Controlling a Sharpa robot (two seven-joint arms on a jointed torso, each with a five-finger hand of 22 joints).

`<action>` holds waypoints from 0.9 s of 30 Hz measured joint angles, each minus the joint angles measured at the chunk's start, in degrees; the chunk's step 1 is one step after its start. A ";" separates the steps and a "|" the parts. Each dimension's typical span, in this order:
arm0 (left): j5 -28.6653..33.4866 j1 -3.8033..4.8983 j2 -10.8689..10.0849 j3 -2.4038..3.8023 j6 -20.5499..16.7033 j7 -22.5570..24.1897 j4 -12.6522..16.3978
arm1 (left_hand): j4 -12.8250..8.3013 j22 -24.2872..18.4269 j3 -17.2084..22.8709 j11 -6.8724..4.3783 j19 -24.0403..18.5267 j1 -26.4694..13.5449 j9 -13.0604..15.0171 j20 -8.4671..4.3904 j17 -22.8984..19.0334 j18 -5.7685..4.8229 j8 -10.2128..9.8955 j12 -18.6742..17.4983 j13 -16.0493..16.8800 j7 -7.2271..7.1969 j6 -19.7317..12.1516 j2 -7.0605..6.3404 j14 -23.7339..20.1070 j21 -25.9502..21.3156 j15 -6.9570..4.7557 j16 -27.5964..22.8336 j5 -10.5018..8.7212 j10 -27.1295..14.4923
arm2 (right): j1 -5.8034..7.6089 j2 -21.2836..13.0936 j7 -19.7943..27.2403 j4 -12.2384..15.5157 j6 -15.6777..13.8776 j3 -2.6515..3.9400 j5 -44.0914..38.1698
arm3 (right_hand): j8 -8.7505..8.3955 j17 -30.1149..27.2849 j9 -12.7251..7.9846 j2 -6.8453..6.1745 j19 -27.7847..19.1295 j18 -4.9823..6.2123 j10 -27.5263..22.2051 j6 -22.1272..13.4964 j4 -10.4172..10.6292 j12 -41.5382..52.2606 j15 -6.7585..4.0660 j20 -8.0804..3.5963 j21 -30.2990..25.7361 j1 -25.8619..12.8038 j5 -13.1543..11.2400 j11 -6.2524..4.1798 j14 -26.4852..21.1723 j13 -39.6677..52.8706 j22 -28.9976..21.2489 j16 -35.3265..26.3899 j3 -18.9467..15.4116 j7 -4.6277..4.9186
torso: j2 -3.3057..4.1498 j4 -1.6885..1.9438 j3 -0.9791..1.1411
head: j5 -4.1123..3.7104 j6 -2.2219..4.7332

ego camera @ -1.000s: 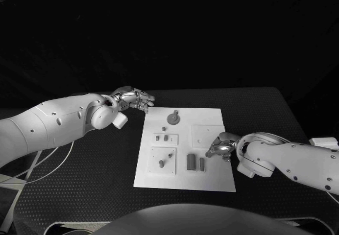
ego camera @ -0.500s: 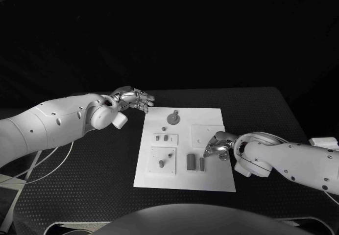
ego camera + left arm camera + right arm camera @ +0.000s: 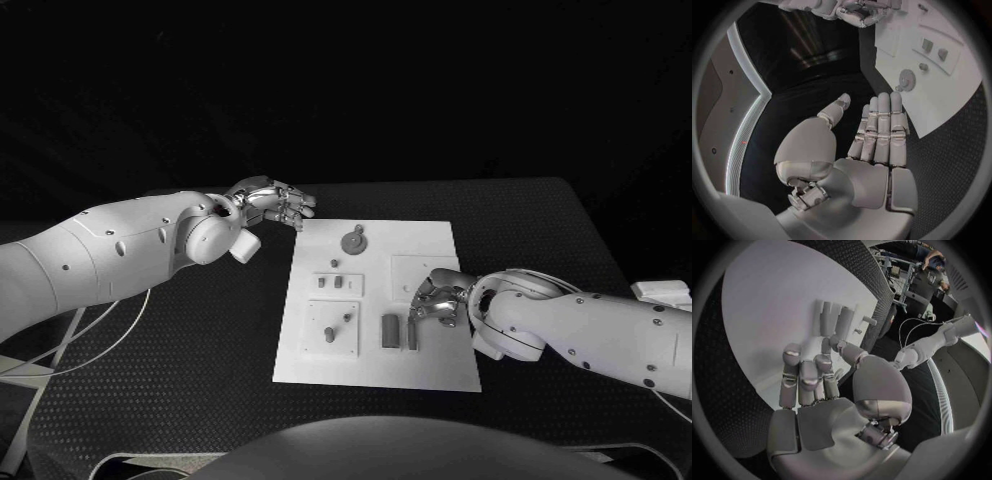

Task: Assemble the parts on the task board

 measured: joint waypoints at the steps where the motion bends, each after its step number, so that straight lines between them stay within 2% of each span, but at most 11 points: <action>1: 0.00 0.00 -0.01 0.00 0.00 0.00 0.01 | 0.00 0.00 0.00 0.00 0.00 0.00 0.00 0.00 0.00 -0.16 0.00 0.00 0.00 0.00 0.00 0.00 0.00 0.00 0.00 0.00 0.00 0.00 | -0.08 0.09 0.07 -0.06 0.01 0.00 -0.50 | 0.00 0.11 0.02 -0.03 0.08 0.00 0.00 0.00 0.00 0.00 0.00 0.08 0.00 0.32 0.00 0.00 0.00 0.00 0.00 0.00 0.00 0.00 | 0.00 0.00 0.00 | 0.02 0.00; 12: 0.00 0.00 -0.15 -0.01 0.01 0.00 0.08 | 0.00 0.05 0.00 0.00 0.00 0.00 0.00 0.00 0.00 -0.29 0.00 0.00 0.00 0.00 0.00 0.00 0.00 0.00 0.00 0.00 0.00 0.00 | -0.30 0.18 0.67 -0.15 0.72 0.08 -6.20 | 0.00 0.75 0.35 0.23 0.08 0.00 0.23 0.59 0.00 0.00 0.03 0.09 0.00 1.42 -0.22 -0.23 0.58 0.13 0.00 0.00 -0.01 -0.20 | -0.03 -0.01 -0.01 | 0.19 0.00; 27: 0.00 0.00 -0.22 -0.01 0.02 -0.08 0.13 | 0.00 0.04 0.00 0.00 0.00 0.00 -0.05 0.00 0.05 -0.58 0.00 0.00 0.01 0.00 0.00 0.00 0.00 0.00 0.00 0.00 0.00 0.00 | -0.86 0.76 2.05 -0.67 1.07 0.30 -9.04 | 0.25 1.11 0.28 0.83 0.08 0.00 0.20 0.59 0.00 0.00 0.00 0.10 0.00 2.02 -0.45 -0.21 0.61 0.19 0.05 0.00 -0.02 -0.21 | -0.04 -0.03 -0.02 | 0.11 0.00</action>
